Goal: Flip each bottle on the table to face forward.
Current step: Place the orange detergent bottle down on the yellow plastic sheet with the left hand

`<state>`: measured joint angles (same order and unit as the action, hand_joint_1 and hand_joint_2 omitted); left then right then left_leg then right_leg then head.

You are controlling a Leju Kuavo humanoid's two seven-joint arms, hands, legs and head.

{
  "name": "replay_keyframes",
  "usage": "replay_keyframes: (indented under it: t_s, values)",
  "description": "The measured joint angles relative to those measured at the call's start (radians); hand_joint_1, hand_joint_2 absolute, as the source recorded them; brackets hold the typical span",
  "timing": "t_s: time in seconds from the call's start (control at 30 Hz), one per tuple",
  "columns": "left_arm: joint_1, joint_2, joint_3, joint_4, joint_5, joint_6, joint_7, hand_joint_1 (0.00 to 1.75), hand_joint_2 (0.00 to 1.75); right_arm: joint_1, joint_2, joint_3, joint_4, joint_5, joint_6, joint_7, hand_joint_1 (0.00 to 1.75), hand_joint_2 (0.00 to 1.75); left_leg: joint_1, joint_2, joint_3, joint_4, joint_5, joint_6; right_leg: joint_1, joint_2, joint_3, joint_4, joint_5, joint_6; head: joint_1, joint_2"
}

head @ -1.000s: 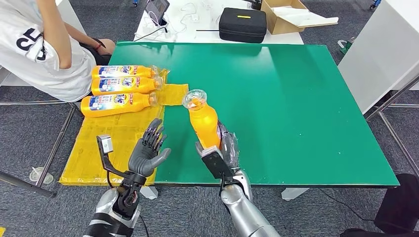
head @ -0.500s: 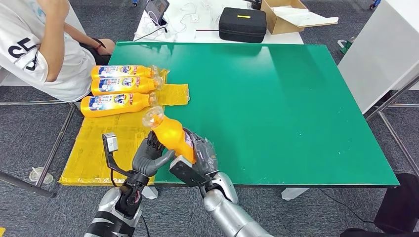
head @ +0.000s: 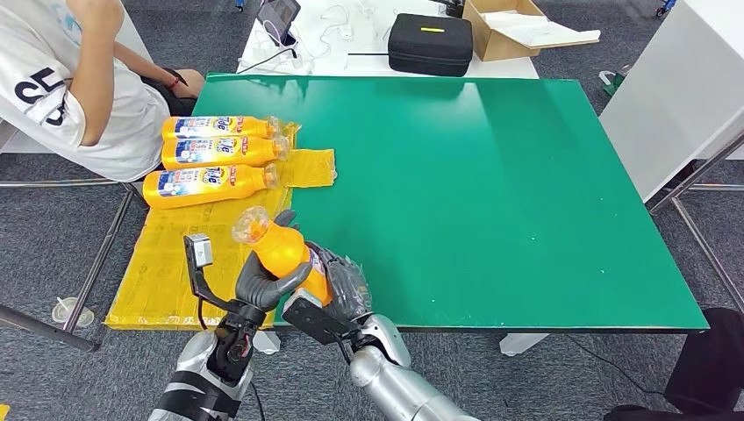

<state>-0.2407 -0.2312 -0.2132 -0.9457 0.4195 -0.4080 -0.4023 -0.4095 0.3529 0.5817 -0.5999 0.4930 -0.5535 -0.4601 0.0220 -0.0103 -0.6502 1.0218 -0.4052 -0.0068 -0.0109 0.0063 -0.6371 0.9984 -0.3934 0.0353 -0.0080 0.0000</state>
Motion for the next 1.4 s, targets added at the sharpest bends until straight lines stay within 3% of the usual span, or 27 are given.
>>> replay_keyframes:
  t_s: [0.07,0.2,0.23,0.63,0.73,0.77,0.87,1.2,1.4]
  values:
    - [-0.001,0.0,0.0,0.002,-0.004,0.004,-0.003,0.0,1.75,-0.003,0.0,0.004,0.004,-0.002,0.0,0.0,1.75,1.75,0.0,0.0,0.0,0.0,0.0,0.0,0.0,0.0,0.0,0.0,0.0,0.0,0.0,0.0]
    - [-0.002,0.0,0.0,0.004,-0.014,0.01,-0.008,1.68,1.75,-0.006,0.0,0.014,0.011,-0.009,-0.003,0.001,1.75,1.75,0.0,0.0,0.0,0.0,0.0,0.0,0.0,0.0,0.0,0.0,0.0,0.0,0.0,0.0]
    - [-0.002,0.0,0.0,0.004,-0.017,0.013,-0.01,1.75,1.75,-0.007,0.0,0.016,0.012,-0.014,-0.005,0.001,1.75,1.75,0.0,0.0,0.0,0.0,0.0,0.0,0.0,0.0,0.0,0.0,0.0,0.0,0.0,0.0]
    - [-0.005,0.0,-0.001,0.005,-0.028,0.021,-0.024,1.75,1.75,-0.01,0.0,0.007,0.02,-0.016,-0.057,-0.021,1.71,1.75,0.0,0.0,0.0,0.0,0.0,0.0,0.0,0.0,0.0,0.0,0.0,0.0,0.0,0.0]
    - [-0.005,0.0,0.001,0.005,-0.008,0.017,-0.02,1.75,1.75,-0.01,-0.001,-0.002,0.02,0.002,-0.063,-0.018,0.44,1.75,0.0,0.0,0.0,0.0,0.0,0.0,0.0,0.0,0.0,0.0,0.0,0.0,0.0,0.0]
    - [-0.005,0.0,0.002,0.004,-0.001,0.016,-0.018,1.75,1.75,-0.01,-0.001,-0.004,0.02,0.007,-0.064,-0.016,0.03,1.31,0.0,0.0,0.0,0.0,0.0,0.0,0.0,0.0,0.0,0.0,0.0,0.0,0.0,0.0]
    - [-0.005,0.0,0.009,-0.004,0.016,0.018,-0.014,1.75,1.75,-0.011,-0.001,-0.012,0.02,0.021,-0.074,-0.01,0.0,0.0,0.0,0.0,0.0,0.0,0.0,0.0,0.0,0.0,0.0,0.0,0.0,0.0,0.0,0.0]
    - [-0.017,0.002,0.082,-0.045,0.02,0.095,-0.018,1.75,1.75,-0.02,-0.002,-0.063,0.009,0.021,-0.057,0.001,0.0,0.0,0.0,0.0,0.0,0.0,0.0,0.0,0.0,0.0,0.0,0.0,0.0,0.0,0.0,0.0]
    - [-0.038,0.011,0.136,-0.059,-0.054,0.214,-0.092,1.75,1.75,0.002,-0.014,-0.089,-0.105,-0.036,0.03,-0.022,0.0,0.0,0.0,0.0,0.0,0.0,0.0,0.0,0.0,0.0,0.0,0.0,0.0,0.0,0.0,0.0]
